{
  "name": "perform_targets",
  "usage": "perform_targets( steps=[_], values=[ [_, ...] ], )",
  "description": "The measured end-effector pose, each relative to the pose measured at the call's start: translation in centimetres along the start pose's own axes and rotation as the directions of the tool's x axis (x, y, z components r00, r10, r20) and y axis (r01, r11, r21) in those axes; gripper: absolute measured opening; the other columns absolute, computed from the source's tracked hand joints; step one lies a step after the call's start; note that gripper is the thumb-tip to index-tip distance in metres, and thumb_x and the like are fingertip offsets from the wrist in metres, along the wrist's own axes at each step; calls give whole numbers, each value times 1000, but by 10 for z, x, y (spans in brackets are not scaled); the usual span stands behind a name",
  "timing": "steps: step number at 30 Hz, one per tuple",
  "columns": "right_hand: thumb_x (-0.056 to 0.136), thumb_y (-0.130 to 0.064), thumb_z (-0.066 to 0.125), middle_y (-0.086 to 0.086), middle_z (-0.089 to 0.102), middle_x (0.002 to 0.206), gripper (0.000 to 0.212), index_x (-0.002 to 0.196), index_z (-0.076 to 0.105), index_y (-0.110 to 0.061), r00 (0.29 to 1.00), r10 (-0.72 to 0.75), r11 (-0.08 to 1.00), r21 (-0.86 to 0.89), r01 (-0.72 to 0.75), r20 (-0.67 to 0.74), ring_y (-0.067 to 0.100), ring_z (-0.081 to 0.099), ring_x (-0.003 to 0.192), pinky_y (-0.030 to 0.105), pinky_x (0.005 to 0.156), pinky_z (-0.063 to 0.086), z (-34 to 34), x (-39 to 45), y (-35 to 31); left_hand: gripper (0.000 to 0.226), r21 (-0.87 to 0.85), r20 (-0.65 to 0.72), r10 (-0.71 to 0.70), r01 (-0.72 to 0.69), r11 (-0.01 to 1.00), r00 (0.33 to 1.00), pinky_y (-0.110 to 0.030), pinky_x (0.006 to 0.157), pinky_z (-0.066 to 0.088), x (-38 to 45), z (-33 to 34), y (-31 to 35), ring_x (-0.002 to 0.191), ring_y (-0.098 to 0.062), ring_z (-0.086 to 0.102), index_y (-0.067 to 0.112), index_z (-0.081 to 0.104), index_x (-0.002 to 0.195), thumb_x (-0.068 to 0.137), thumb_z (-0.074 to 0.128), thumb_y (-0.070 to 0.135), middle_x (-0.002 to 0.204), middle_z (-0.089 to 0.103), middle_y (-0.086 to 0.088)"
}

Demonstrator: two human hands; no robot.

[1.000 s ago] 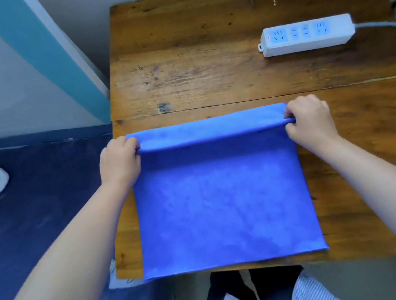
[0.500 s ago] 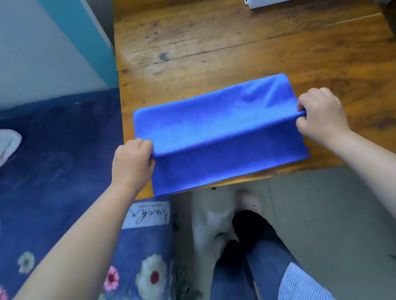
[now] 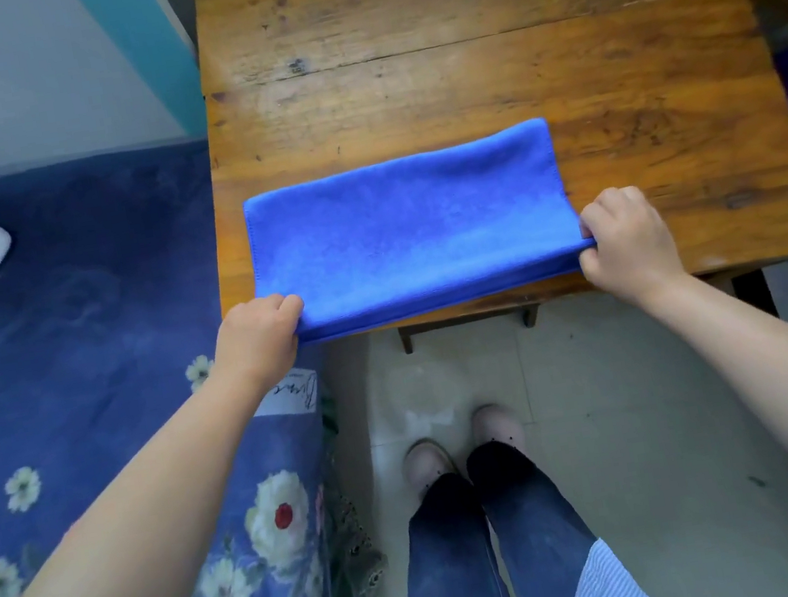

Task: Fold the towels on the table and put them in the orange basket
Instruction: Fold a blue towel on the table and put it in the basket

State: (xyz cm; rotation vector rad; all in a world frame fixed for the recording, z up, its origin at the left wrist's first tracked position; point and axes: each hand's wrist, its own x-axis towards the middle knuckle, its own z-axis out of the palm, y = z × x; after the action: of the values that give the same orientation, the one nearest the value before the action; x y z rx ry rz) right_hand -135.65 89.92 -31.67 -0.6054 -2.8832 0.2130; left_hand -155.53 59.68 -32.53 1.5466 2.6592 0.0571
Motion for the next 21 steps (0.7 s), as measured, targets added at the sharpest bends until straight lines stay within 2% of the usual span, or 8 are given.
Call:
perform_targets(
  steps=[2, 3, 6, 8, 14, 17, 19, 21],
  values=[
    [47, 18, 56, 26, 52, 61, 15, 57, 51, 8, 999, -13, 1000, -2, 13, 36, 42, 53, 59, 36, 45, 43, 1, -1, 1, 40, 62, -5, 0, 0, 998, 1000, -13, 43, 4, 1, 2, 4, 28, -28, 43, 0, 48, 48, 25, 74, -20, 39, 46, -14],
    [44, 21, 60, 27, 52, 61, 20, 57, 51, 8, 997, -13, 1000, -16, 14, 73, 42, 53, 58, 35, 44, 43, 2, -3, 1, 38, 116, 48, -4, -2, 993, 999, -19, 40, 10, 1, 4, 5, 33, -29, 48, 3, 49, 52, 33, 75, -18, 45, 51, -15],
    [44, 22, 62, 28, 53, 64, 22, 58, 52, 10, 979, -19, 997, -67, 34, 205, 42, 55, 61, 36, 43, 44, 8, -7, 0, 17, 243, 356, -136, 49, 969, 924, -31, 58, 29, 1, 15, 6, 84, -28, 58, 14, 44, 84, 79, 54, 2, 92, 60, -10],
    [51, 22, 60, 29, 54, 70, 18, 63, 54, 11, 969, -11, 997, -72, 30, 248, 43, 55, 66, 40, 47, 44, 14, -8, 1, 13, 264, 454, -221, 106, 959, 863, -29, 63, 31, 2, 17, 7, 96, -26, 53, 13, 45, 97, 85, 45, 7, 103, 55, -7],
    [34, 23, 67, 25, 52, 59, 31, 56, 53, 8, 963, -46, 989, -126, 82, 264, 38, 54, 51, 34, 44, 42, 18, -16, 3, 16, 283, 466, -220, 91, 955, 857, -28, 64, 30, -3, 18, 10, 97, -25, 52, 14, 44, 99, 83, 47, 13, 103, 54, -5],
    [33, 21, 65, 25, 54, 59, 25, 51, 54, 8, 968, -46, 990, -120, 78, 248, 37, 56, 52, 36, 49, 44, 13, -15, -1, 4, 257, 459, -211, 98, 962, 863, -29, 64, 28, -2, 13, 13, 96, -25, 53, 16, 38, 87, 87, 42, 15, 101, 56, -6],
    [42, 15, 56, 25, 59, 64, 12, 52, 56, 8, 984, -67, 994, -77, 80, 166, 39, 60, 58, 39, 55, 47, 7, -6, -11, 8, 174, 377, -202, 146, 974, 904, -33, 63, 29, 4, 7, 15, 91, -29, 54, 13, 38, 82, 88, 41, 11, 96, 58, -12],
    [48, 10, 52, 28, 64, 75, 18, 62, 63, 10, 990, -94, 994, -42, 99, 109, 44, 65, 71, 46, 64, 51, 7, 8, -24, 6, -6, 214, -227, 233, 972, 950, -38, 61, 35, 15, 3, 19, 87, -35, 54, 1, 51, 83, 85, 46, 2, 91, 57, -22]
  ],
)
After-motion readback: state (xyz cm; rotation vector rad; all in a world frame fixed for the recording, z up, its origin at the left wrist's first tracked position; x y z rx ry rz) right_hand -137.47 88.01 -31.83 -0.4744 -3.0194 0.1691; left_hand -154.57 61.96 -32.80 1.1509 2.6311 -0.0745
